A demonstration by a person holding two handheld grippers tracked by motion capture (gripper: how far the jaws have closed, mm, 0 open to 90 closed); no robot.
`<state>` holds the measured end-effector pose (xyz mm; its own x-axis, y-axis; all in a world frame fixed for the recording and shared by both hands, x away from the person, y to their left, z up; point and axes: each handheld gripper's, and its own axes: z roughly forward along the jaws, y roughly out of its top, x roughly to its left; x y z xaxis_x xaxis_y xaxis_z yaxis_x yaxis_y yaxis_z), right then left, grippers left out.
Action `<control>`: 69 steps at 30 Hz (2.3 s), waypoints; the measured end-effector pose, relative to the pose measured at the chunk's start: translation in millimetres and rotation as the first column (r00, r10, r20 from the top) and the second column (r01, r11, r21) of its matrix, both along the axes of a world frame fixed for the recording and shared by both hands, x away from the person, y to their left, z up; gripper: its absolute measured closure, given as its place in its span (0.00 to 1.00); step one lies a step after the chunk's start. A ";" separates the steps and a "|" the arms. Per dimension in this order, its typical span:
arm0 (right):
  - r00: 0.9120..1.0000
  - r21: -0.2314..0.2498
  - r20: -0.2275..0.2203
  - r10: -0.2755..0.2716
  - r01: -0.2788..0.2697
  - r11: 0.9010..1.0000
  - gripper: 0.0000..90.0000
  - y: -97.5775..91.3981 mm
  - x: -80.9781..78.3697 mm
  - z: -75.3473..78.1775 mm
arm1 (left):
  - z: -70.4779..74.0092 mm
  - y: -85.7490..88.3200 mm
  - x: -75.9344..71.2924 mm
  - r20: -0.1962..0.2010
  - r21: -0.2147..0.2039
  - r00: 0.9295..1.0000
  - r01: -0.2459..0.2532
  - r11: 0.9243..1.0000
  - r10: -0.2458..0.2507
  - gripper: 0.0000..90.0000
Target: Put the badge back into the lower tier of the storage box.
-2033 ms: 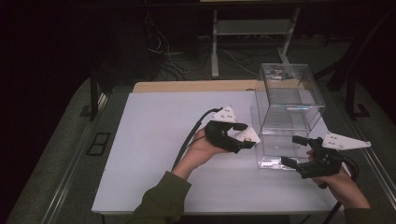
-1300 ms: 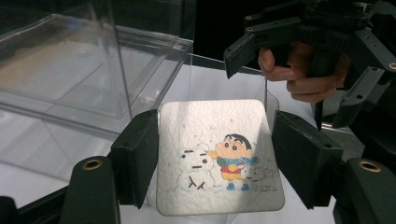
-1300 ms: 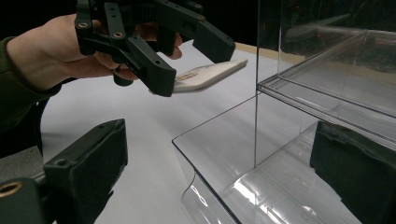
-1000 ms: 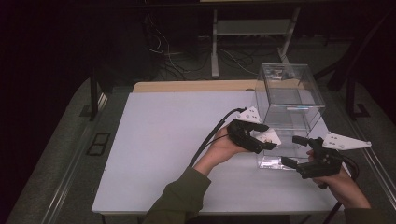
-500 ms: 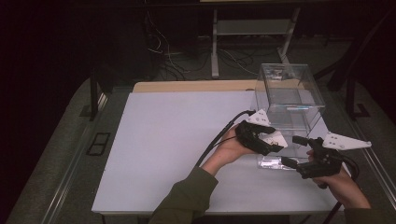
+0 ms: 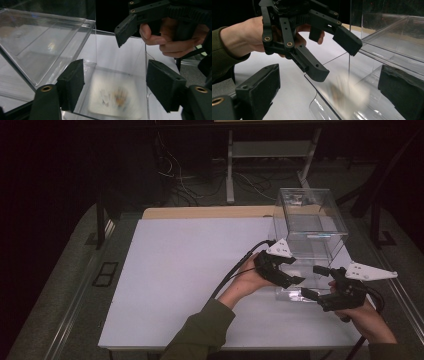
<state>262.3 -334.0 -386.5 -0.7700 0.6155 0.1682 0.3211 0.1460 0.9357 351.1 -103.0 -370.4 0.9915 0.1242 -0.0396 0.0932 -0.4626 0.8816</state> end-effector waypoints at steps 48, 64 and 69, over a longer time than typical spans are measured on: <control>1.000 -0.014 0.004 -0.005 0.006 1.000 0.04 1.3 -0.3 -0.1 | 11.0 102.6 -13.4 -0.011 -0.086 0.995 -0.097 0.992 0.096 0.21; 1.000 -0.020 0.002 -0.011 0.011 1.000 0.04 2.1 -1.1 0.0 | 3.9 149.3 -23.4 -0.010 -0.118 0.984 -0.180 0.977 0.180 0.16; 1.000 -0.020 0.002 -0.012 0.012 1.000 0.04 2.2 -1.2 0.0 | 5.1 163.6 -27.3 0.001 -0.128 0.979 -0.201 0.971 0.203 0.15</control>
